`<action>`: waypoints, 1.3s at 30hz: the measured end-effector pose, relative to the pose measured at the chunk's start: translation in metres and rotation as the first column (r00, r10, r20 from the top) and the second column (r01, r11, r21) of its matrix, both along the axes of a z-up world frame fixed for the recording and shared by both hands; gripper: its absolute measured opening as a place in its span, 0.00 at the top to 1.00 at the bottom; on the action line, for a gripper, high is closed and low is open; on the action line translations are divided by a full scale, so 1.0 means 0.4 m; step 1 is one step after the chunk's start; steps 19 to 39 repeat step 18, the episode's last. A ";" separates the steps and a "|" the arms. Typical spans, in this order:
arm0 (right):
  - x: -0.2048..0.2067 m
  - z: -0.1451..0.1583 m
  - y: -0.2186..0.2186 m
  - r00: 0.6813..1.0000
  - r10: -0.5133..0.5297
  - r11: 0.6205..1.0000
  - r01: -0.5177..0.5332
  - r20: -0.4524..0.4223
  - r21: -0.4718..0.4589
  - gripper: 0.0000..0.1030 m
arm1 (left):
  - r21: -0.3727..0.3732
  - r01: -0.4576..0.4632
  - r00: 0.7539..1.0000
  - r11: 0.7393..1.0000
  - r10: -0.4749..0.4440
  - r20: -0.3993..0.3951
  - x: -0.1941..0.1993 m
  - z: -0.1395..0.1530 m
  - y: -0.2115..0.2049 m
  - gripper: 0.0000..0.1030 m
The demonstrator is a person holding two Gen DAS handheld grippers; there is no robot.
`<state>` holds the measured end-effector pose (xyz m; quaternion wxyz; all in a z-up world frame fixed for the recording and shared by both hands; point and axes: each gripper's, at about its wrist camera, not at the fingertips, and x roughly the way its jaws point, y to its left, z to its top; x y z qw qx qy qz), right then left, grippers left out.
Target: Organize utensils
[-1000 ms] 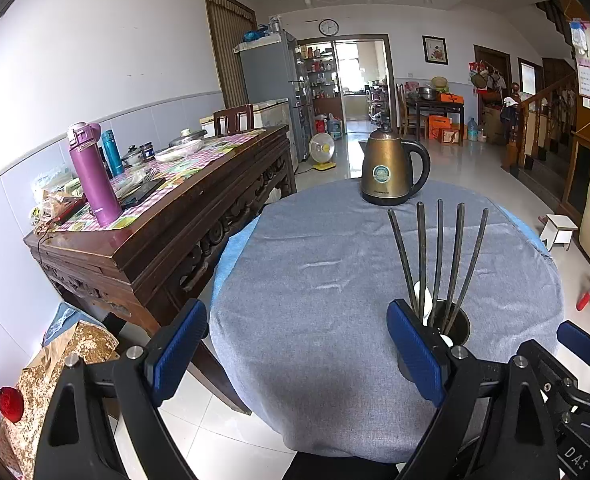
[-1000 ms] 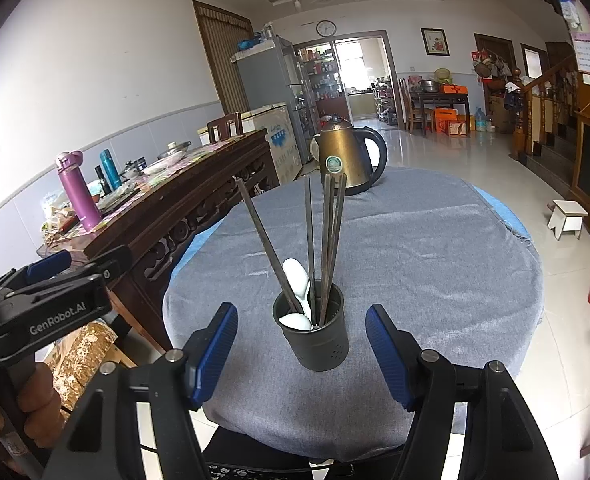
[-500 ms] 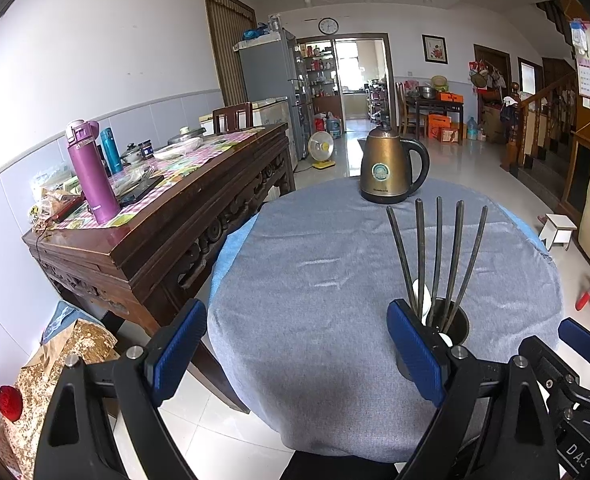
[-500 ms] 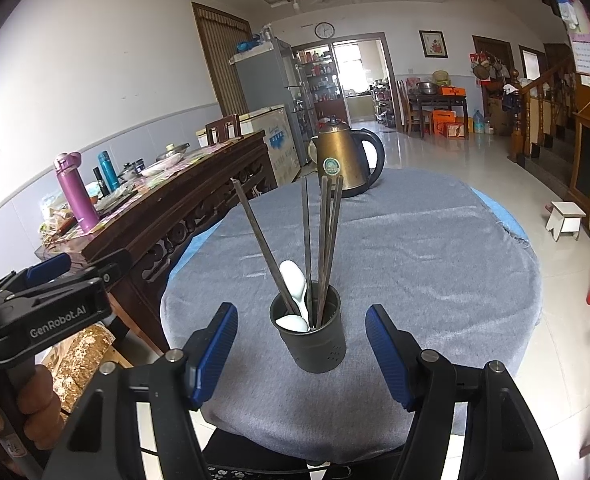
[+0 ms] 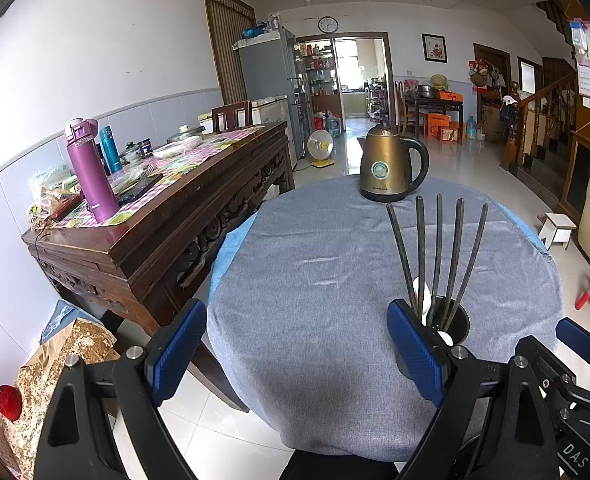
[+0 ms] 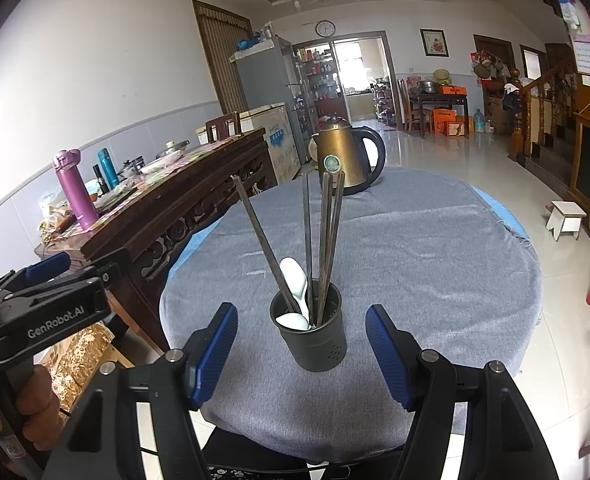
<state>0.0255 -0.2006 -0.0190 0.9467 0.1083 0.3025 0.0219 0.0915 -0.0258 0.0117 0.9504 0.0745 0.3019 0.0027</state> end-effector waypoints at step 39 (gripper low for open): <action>0.047 -0.002 -0.026 1.000 0.005 1.000 -0.005 0.014 0.002 0.30 | -0.048 0.031 0.999 0.998 -0.032 -0.010 0.041 -0.020 0.016 0.11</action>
